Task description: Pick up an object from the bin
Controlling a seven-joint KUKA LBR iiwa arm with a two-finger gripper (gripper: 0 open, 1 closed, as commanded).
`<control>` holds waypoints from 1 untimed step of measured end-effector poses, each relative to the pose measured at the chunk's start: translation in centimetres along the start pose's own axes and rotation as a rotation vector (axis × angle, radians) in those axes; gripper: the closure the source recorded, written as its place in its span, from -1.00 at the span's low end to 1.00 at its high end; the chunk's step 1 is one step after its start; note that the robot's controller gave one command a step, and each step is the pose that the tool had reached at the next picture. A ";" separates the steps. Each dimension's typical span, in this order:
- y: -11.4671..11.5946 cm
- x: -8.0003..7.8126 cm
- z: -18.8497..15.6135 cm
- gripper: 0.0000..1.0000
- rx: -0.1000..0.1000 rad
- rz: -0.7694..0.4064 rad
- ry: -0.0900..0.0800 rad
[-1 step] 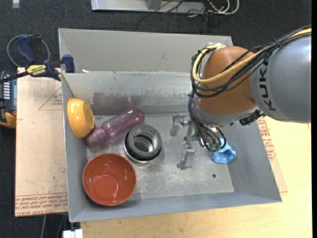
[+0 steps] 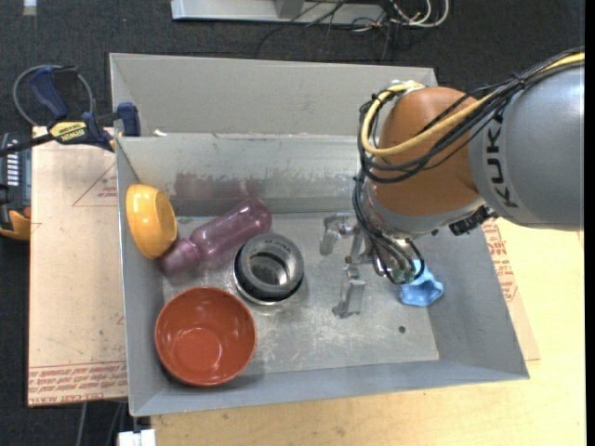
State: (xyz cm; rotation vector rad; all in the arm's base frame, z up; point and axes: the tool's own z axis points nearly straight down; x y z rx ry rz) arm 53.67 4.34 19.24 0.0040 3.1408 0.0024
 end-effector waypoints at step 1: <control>1.7 5.6 3.1 -1.00 -0.001 -0.083 0.006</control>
Offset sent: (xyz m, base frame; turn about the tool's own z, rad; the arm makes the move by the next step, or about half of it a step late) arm -0.0187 0.0528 -0.0672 -0.1098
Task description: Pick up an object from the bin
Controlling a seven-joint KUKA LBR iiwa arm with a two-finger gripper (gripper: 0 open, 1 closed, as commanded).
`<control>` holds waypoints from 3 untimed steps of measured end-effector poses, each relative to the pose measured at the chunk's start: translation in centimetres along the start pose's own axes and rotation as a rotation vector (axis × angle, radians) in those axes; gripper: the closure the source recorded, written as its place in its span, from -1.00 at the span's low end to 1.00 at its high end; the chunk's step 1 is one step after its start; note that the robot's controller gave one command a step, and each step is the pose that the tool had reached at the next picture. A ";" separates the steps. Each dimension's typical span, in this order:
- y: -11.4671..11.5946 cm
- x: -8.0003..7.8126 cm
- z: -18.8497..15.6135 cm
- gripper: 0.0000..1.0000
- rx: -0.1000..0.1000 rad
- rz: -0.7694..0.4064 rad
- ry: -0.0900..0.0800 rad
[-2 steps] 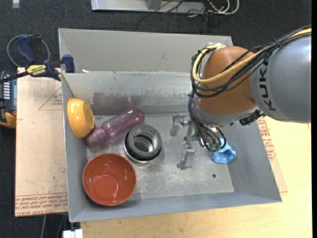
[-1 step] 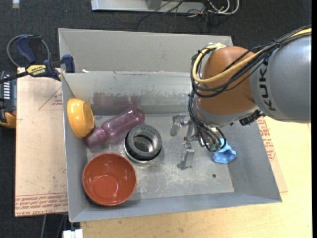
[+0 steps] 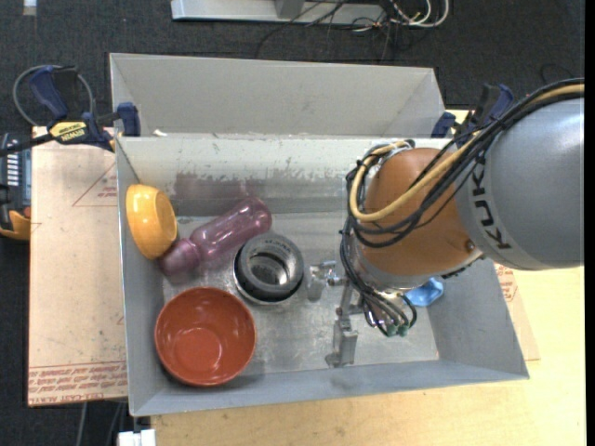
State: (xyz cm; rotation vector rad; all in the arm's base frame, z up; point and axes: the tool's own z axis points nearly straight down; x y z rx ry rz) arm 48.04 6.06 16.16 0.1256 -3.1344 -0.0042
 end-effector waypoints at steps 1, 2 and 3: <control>3.4 -4.1 3.7 -1.00 0.001 -0.029 -0.015; 3.3 -4.1 3.6 -1.00 0.001 -0.028 -0.016; 3.4 -6.9 5.1 -1.00 -0.001 -0.012 -0.018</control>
Offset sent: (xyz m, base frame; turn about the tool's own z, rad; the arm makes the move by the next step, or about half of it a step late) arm 0.0000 0.0000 0.0000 0.0000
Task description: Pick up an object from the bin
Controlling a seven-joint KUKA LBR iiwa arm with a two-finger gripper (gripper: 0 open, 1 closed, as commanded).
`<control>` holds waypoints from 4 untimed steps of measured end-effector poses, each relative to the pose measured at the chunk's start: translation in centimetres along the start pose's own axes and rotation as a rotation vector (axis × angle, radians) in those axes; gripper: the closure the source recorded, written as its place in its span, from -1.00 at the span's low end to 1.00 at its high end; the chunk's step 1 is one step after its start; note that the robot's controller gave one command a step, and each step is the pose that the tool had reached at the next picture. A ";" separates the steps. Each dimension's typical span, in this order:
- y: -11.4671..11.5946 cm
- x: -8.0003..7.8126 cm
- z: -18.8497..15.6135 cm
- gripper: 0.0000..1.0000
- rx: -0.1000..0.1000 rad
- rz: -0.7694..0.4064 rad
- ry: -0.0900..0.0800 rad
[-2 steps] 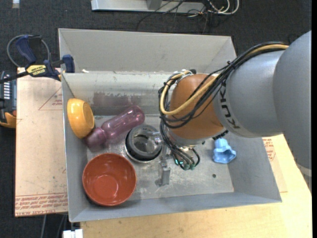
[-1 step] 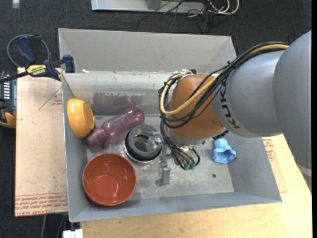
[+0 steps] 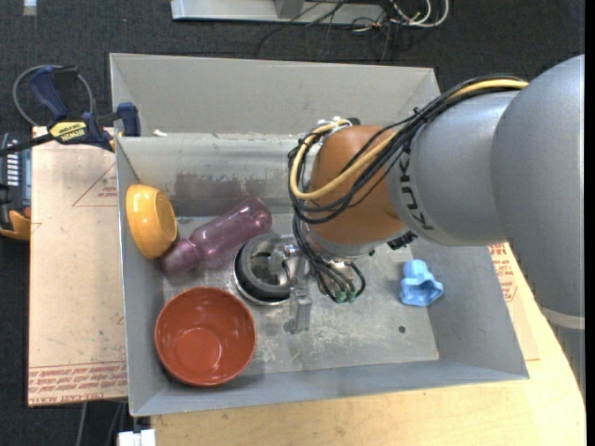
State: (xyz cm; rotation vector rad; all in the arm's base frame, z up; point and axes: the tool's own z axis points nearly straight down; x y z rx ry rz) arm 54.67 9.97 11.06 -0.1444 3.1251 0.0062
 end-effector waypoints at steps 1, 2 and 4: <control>-0.4 2.9 2.0 -1.00 -0.001 0.071 0.003; -2.5 -2.4 2.5 -1.00 -0.001 0.031 -0.005; -2.3 0.8 -1.2 -1.00 -0.002 0.035 -0.003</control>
Offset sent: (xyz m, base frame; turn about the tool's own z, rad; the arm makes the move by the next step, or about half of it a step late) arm 0.0253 -0.0225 -0.0251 0.0302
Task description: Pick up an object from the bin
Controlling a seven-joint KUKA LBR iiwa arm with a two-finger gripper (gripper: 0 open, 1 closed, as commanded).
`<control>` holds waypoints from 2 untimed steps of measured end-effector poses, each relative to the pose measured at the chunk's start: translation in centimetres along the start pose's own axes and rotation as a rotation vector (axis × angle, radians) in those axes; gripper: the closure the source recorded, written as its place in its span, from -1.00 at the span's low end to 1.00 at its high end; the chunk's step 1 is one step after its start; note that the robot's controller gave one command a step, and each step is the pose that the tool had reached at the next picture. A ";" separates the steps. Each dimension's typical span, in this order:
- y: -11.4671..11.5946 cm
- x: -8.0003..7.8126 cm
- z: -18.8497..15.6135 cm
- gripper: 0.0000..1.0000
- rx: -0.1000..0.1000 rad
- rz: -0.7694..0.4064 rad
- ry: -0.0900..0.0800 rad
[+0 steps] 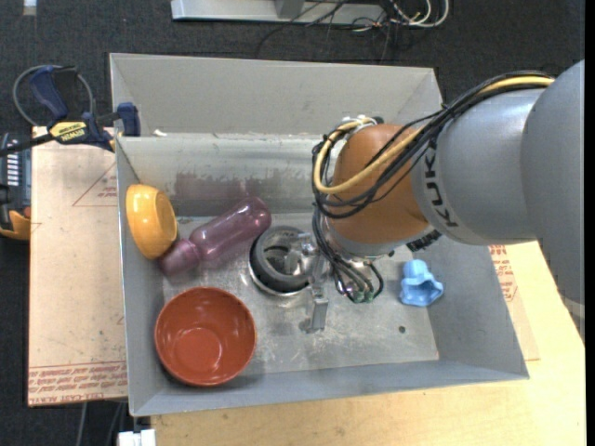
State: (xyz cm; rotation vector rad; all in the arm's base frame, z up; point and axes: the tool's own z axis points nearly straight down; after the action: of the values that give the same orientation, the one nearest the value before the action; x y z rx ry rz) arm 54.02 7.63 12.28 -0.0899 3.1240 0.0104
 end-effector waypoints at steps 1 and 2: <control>-1.1 0.2 3.8 -1.00 -0.001 -0.125 0.007; 0.7 -6.8 2.5 -1.00 -0.002 0.001 -0.007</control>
Offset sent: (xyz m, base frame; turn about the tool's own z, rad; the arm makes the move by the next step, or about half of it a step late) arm 0.0660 0.0092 -0.0238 0.0029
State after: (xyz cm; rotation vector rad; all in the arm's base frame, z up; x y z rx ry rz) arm 60.83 8.69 9.92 -0.0879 3.1174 0.0140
